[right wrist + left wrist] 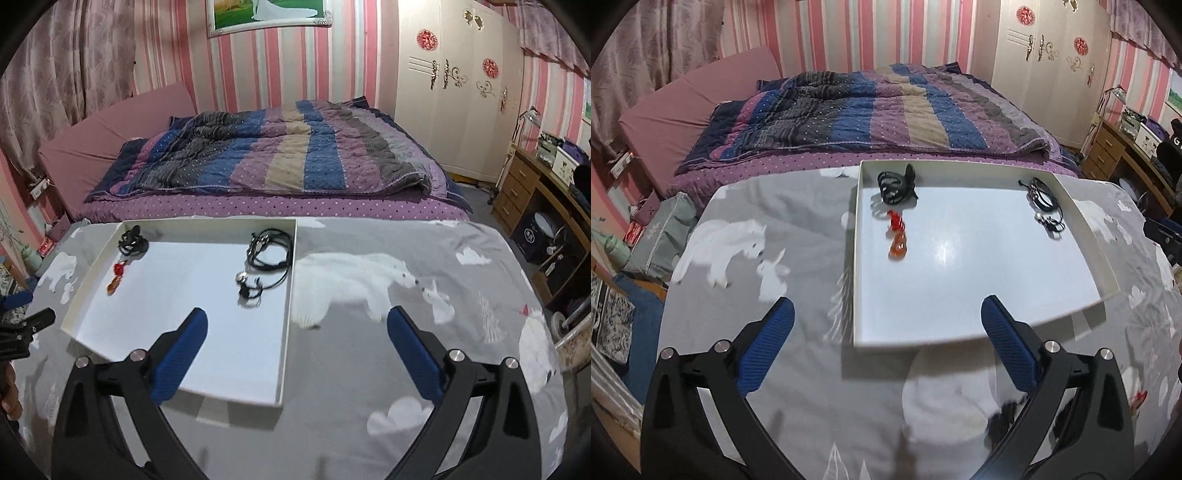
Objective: Organize jewelry
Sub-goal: 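Withdraw both tools from the tray toward the remaining jewelry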
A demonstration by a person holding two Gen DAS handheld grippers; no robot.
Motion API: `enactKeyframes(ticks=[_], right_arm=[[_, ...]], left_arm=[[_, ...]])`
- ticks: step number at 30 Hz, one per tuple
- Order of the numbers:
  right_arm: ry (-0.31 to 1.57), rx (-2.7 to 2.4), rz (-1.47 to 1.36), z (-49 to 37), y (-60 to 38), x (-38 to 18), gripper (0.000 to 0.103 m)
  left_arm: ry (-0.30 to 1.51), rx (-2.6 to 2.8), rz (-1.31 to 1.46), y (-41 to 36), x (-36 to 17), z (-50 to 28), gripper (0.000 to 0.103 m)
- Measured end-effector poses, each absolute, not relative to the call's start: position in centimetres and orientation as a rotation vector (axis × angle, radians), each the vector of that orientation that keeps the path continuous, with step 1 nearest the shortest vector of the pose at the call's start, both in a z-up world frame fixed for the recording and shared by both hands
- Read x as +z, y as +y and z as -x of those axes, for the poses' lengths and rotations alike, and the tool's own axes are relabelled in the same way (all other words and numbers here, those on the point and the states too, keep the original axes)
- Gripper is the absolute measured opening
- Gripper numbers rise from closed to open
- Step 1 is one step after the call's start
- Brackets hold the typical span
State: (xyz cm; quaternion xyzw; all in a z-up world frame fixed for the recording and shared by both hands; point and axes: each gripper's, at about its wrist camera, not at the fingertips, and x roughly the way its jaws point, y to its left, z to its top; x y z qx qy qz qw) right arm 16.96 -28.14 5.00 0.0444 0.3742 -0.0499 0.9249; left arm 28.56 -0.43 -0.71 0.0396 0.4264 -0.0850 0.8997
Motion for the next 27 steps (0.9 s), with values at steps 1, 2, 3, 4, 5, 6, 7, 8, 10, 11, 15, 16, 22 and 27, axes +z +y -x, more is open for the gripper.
enactKeyframes(ticks=[1, 2, 3, 4, 5, 6, 7, 8, 10, 11, 15, 16, 22, 27], right_arm=[[0.762, -0.102, -0.101, -16.1, -28.2, 4.9, 0.098], [0.757, -0.104, -0.106, -15.6, -28.1, 5.0, 0.098], [0.749, -0.107, -0.11, -15.0, -27.9, 4.9, 0.098], [0.738, -0.11, -0.11, -14.1, -27.7, 4.8, 0.098], [0.732, -0.113, -0.103, -13.3, -27.5, 4.8, 0.098], [0.725, -0.121, -0.096, -12.7, -27.3, 4.7, 0.098], [0.713, -0.138, -0.086, -11.8, -27.2, 4.6, 0.098], [0.704, -0.154, -0.077, -10.9, -27.1, 4.3, 0.098], [0.696, -0.185, -0.056, -9.1, -27.2, 3.7, 0.1], [0.695, -0.197, -0.051, -8.4, -27.3, 3.4, 0.1], [0.7, -0.245, -0.066, -5.1, -28.3, 2.2, 0.1], [0.704, -0.251, -0.075, -4.1, -28.6, 1.9, 0.1], [0.718, -0.282, -0.11, -0.8, -29.5, -0.1, 0.101], [0.721, -0.251, -0.161, -0.4, -29.6, -1.8, 0.101]], left_arm=[[0.881, -0.173, -0.078, -0.3, -0.7, -27.8, 0.1], [0.883, -0.166, -0.075, -0.2, -0.8, -27.2, 0.1], [0.884, -0.151, -0.07, 0.1, -0.9, -26.5, 0.1], [0.883, -0.147, -0.066, 0.2, -0.9, -26.0, 0.1], [0.881, -0.15, -0.063, 0.3, -1.0, -25.4, 0.1], [0.877, -0.151, -0.062, 0.4, -1.1, -24.9, 0.1], [0.871, -0.146, -0.065, 0.5, -1.1, -24.2, 0.1], [0.865, -0.14, -0.071, 0.5, -1.1, -23.3, 0.1], [0.862, -0.131, -0.074, 0.4, -1.2, -22.1, 0.1], [0.861, -0.127, -0.073, 0.4, -1.3, -21.2, 0.1], [0.848, -0.14, -0.074, 0.0, -1.6, -18.3, 0.1], [0.843, -0.141, -0.079, -0.1, -1.6, -17.7, 0.1], [0.855, -0.185, -0.064, -0.5, -3.1, -15.5, 0.1], [0.878, -0.186, -0.071, -0.5, -4.9, -15.7, 0.1]])
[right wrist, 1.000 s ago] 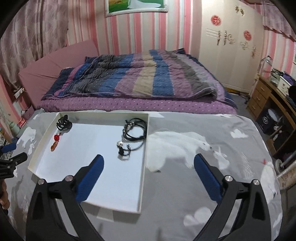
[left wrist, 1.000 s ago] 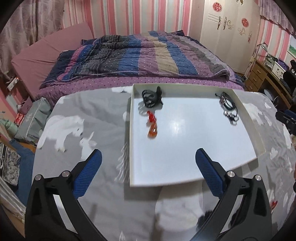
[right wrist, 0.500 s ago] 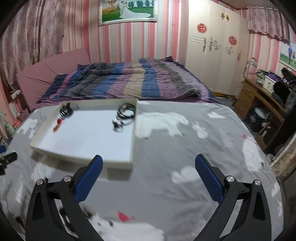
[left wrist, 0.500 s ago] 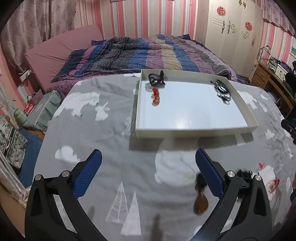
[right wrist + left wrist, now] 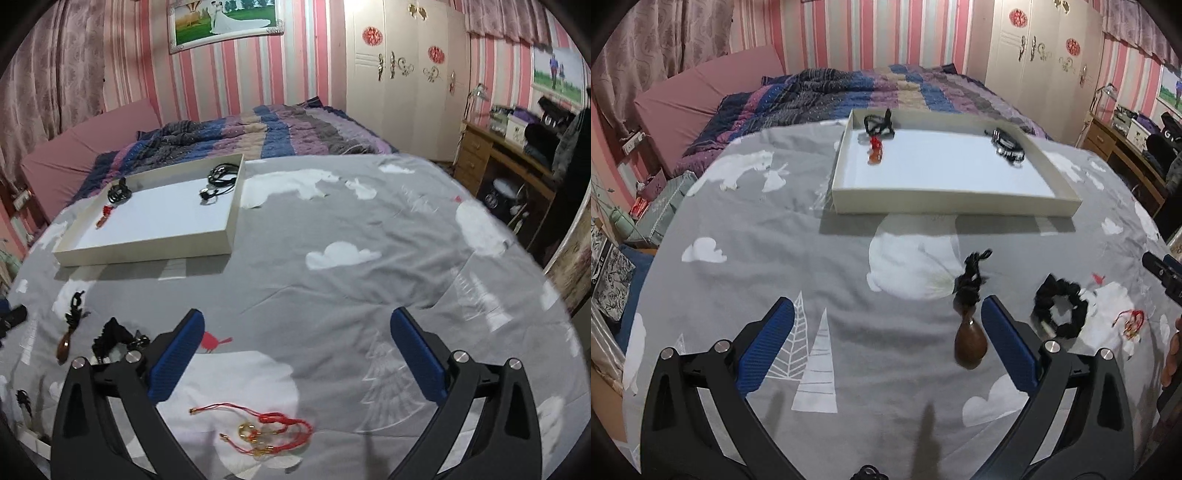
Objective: Organize jewelry
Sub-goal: 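Withdraw both tools from the tray toward the remaining jewelry, then grasp the brown teardrop pendant cord with the left tool while the right tool grasps the black scrunchie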
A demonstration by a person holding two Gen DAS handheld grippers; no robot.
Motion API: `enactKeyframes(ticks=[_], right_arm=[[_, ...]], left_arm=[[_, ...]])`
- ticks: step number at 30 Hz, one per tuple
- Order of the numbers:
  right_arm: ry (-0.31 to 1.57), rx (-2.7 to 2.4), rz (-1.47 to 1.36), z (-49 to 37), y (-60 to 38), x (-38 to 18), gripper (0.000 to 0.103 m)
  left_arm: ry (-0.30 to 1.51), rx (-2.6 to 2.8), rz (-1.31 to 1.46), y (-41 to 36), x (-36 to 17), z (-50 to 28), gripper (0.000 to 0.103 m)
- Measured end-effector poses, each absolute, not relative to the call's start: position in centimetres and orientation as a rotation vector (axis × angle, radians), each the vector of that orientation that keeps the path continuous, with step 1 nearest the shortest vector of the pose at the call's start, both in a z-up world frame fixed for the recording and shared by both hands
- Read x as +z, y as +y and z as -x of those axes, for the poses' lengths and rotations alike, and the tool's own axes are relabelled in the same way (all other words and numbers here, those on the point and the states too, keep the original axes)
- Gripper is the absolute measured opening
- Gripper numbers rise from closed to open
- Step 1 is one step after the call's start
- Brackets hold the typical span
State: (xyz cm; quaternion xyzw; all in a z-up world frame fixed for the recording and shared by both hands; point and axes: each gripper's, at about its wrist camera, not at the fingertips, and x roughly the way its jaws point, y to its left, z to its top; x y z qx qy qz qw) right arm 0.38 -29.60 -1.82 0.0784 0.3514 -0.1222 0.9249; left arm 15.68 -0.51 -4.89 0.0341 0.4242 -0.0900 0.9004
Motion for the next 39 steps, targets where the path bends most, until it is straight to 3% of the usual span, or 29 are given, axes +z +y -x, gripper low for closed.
enactKeyframes(ticks=[17, 33, 39], right_arm=[[0.795, -0.222, -0.126, -1.8, -28.0, -4.4, 0.101], [0.847, -0.098, -0.032, -3.1, -22.2, -2.5, 0.099], [0.914, -0.044, -0.019, -4.3, -20.5, -3.0, 0.081]], left_arm=[[0.918, -0.197, -0.079, -0.5, -7.0, -16.6, 0.1], [0.951, -0.289, -0.129, -3.5, -6.1, -18.2, 0.1], [0.997, -0.336, -0.225, -6.0, -7.1, -19.7, 0.097]])
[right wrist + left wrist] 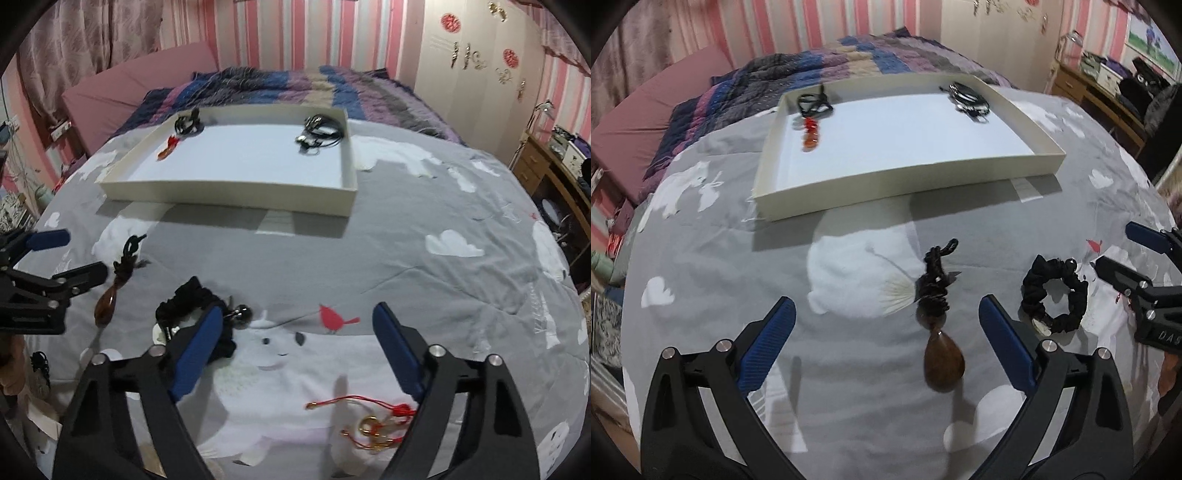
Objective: Organize jewelry
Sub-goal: 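Grasp the brown teardrop pendant cord with the left tool while the right tool grasps the black scrunchie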
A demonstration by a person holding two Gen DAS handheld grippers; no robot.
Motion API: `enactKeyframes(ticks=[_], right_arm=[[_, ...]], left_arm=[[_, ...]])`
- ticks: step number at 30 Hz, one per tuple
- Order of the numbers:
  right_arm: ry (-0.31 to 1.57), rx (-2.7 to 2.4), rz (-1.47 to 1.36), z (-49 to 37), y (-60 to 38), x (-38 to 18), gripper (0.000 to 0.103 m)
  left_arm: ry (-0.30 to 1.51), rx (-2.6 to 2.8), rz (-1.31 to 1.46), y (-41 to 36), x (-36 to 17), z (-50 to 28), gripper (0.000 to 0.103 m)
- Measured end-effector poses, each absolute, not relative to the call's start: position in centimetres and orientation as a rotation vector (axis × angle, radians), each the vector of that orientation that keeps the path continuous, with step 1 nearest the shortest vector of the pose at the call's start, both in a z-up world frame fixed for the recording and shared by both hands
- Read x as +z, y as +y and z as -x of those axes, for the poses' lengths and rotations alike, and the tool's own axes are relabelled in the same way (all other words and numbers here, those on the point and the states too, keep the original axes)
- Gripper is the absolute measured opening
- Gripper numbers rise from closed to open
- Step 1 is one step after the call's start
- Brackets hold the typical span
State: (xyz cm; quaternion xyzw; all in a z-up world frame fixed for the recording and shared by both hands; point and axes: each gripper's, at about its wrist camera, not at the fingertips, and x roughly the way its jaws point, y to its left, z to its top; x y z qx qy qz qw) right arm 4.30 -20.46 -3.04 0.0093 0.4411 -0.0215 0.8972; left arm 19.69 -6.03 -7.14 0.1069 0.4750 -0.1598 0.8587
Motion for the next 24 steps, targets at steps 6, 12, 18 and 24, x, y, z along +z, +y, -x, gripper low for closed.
enactKeyframes(ticks=[6, 12, 18, 24], right_arm=[[0.963, -0.019, -0.025, -4.9, -19.9, -4.4, 0.074], [0.965, -0.001, -0.045, -5.2, -19.7, -4.6, 0.07], [0.972, 0.02, -0.031, -5.2, -18.8, -4.7, 0.07], [1.014, 0.04, -0.01, -5.9, -17.9, -5.8, 0.054]], left_arm=[[1.038, -0.372, -0.245, -7.1, -8.7, -20.9, 0.083], [1.05, -0.385, -0.223, -6.8, -9.6, -21.5, 0.065], [1.028, -0.396, -0.228, -6.8, -9.4, -21.3, 0.038], [1.031, -0.408, -0.213, -6.3, -9.3, -21.0, 0.033]])
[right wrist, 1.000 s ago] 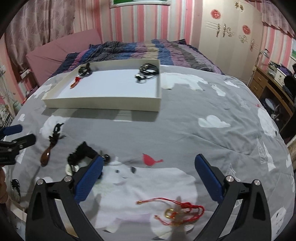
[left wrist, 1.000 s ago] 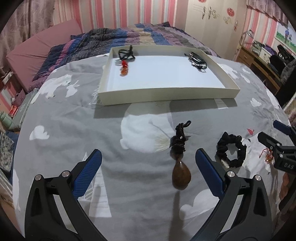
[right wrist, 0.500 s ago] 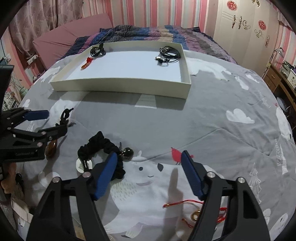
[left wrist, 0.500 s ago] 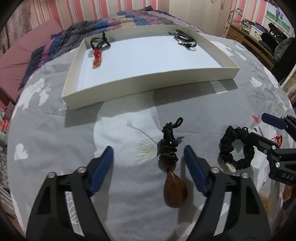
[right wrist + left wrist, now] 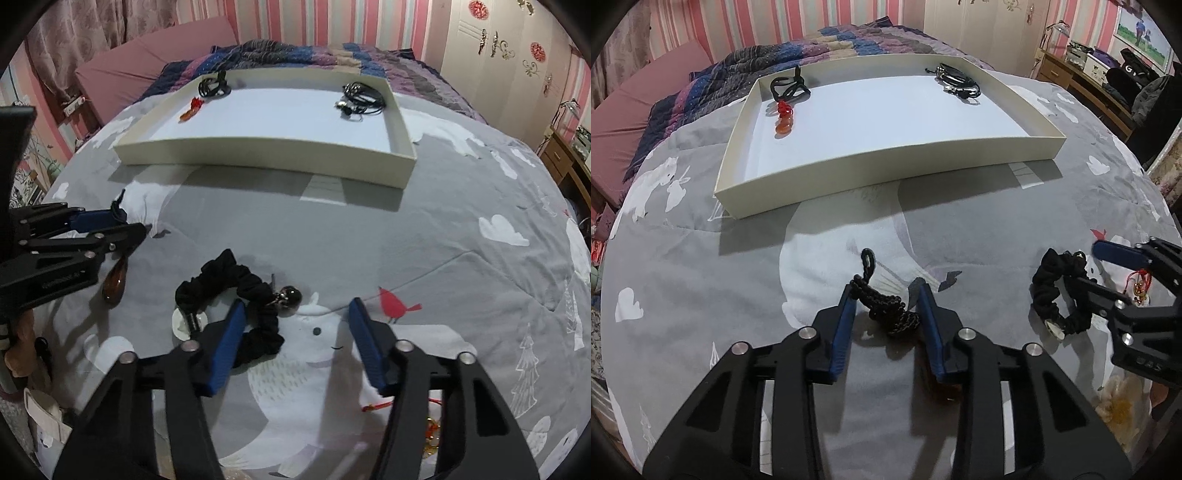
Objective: Organize jewelry
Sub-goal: 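Grasp the brown teardrop pendant cord with the left tool while the right tool grasps the black scrunchie, then carry the teardrop pendant and the black scrunchie over the white tray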
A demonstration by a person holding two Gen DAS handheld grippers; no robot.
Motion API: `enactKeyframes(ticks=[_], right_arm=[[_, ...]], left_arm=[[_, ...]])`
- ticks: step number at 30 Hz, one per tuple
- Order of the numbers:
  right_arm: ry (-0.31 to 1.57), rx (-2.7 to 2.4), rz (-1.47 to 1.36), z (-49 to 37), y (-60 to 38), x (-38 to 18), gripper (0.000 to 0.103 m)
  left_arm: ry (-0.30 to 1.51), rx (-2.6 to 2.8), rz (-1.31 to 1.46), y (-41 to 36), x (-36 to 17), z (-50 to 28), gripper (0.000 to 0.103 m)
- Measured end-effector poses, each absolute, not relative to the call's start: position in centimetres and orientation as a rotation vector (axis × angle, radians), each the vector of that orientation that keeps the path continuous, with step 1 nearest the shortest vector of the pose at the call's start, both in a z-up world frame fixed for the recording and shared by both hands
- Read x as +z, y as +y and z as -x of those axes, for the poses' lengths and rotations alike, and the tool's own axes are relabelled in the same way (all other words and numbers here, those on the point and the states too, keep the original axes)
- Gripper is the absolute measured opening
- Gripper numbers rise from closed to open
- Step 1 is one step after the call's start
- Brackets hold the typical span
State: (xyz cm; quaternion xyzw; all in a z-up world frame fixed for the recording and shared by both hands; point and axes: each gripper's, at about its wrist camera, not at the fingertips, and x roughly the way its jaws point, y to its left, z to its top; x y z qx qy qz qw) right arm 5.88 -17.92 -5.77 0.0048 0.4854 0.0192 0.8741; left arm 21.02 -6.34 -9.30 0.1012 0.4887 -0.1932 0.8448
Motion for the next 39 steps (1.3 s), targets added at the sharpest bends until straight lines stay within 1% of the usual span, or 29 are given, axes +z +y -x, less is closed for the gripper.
enactKeyframes(ticks=[2, 3, 4, 6, 7, 8, 9, 20, 24, 25, 26, 27, 31, 39], right_arm=[[1.014, 0.041, -0.007, -6.0, -17.9, -6.0, 0.051], [1.011, 0.042, -0.004, -6.0, -17.9, -5.9, 0.046], [1.007, 0.047, -0.001, -6.0, -17.8, -5.9, 0.043], [1.0, 0.062, 0.008, -6.0, -17.6, -5.9, 0.029], [0.999, 0.067, 0.01, -6.0, -17.6, -5.9, 0.025], [0.998, 0.069, 0.016, -5.9, -17.5, -5.9, 0.024], [0.996, 0.07, 0.021, -5.9, -17.4, -5.8, 0.023], [0.939, 0.069, -0.05, -6.0, -19.3, -3.9, 0.021], [0.91, 0.063, -0.062, -6.5, -20.2, -2.4, 0.02], [0.897, 0.061, -0.063, -6.7, -20.4, -1.9, 0.019], [0.884, 0.06, -0.063, -6.9, -20.6, -1.3, 0.014], [0.873, 0.057, -0.063, -7.2, -20.8, -0.7, 0.013], [0.833, 0.048, -0.059, -8.4, -21.5, 1.5, 0.013], [0.791, 0.037, -0.064, -11.9, -22.4, 3.7, 0.012]], left_arm=[[1.035, -0.411, -0.193, -6.1, -9.3, -21.1, 0.033], [1.037, -0.412, -0.186, -5.9, -9.3, -21.1, 0.033], [1.038, -0.414, -0.18, -5.8, -9.3, -21.0, 0.033], [1.039, -0.416, -0.168, -5.7, -9.2, -21.0, 0.032], [1.038, -0.417, -0.163, -5.6, -9.2, -21.0, 0.031], [1.038, -0.42, -0.159, -5.6, -9.2, -21.0, 0.028], [1.043, -0.427, -0.153, -5.5, -9.2, -21.0, 0.023], [1.011, -0.436, -0.105, -5.1, -8.0, -20.7, 0.023], [0.956, -0.441, -0.081, -4.5, -5.8, -20.2, 0.023], [0.947, -0.44, -0.077, -4.4, -5.5, -20.2, 0.023], [0.942, -0.441, -0.071, -4.2, -5.2, -20.2, 0.023], [0.939, -0.442, -0.071, -4.2, -4.8, -20.2, 0.023], [0.929, -0.415, -0.098, -4.0, -3.7, -21.2, 0.022], [0.867, -0.386, -0.107, -3.5, 0.3, -24.8, 0.023]])
